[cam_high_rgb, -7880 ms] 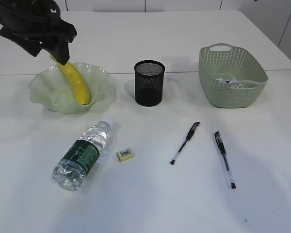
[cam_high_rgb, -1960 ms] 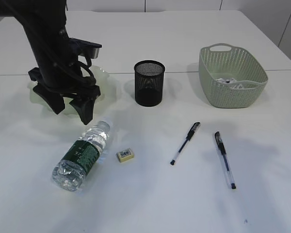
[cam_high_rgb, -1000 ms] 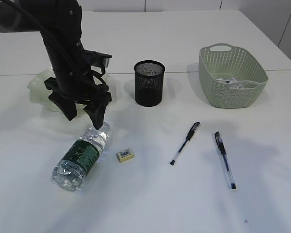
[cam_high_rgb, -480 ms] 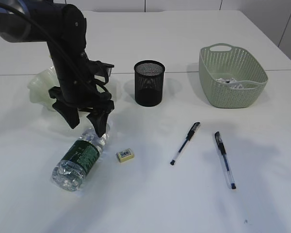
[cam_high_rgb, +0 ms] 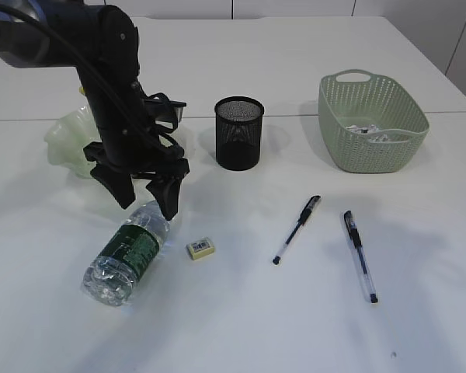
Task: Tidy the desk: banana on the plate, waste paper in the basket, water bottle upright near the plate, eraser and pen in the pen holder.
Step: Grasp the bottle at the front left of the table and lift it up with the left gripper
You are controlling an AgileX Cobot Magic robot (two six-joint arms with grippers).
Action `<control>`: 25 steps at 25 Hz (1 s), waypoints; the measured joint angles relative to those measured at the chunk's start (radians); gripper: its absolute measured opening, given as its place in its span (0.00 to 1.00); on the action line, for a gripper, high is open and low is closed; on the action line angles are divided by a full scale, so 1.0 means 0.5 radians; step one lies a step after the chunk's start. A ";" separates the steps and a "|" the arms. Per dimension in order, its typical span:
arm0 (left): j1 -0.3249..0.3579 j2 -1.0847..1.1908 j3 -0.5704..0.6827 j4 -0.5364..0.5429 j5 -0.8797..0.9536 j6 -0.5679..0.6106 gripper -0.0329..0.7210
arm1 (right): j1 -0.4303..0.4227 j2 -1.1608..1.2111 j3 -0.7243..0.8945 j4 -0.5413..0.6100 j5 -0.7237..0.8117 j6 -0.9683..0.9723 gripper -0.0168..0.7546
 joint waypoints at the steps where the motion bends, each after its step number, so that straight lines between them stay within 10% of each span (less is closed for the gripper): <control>1: 0.000 0.000 0.000 0.000 0.000 0.000 0.83 | 0.000 0.000 0.000 0.000 0.000 0.000 0.33; 25: -0.040 0.106 -0.058 0.011 -0.003 0.000 0.83 | 0.000 0.000 0.000 0.000 0.001 0.000 0.33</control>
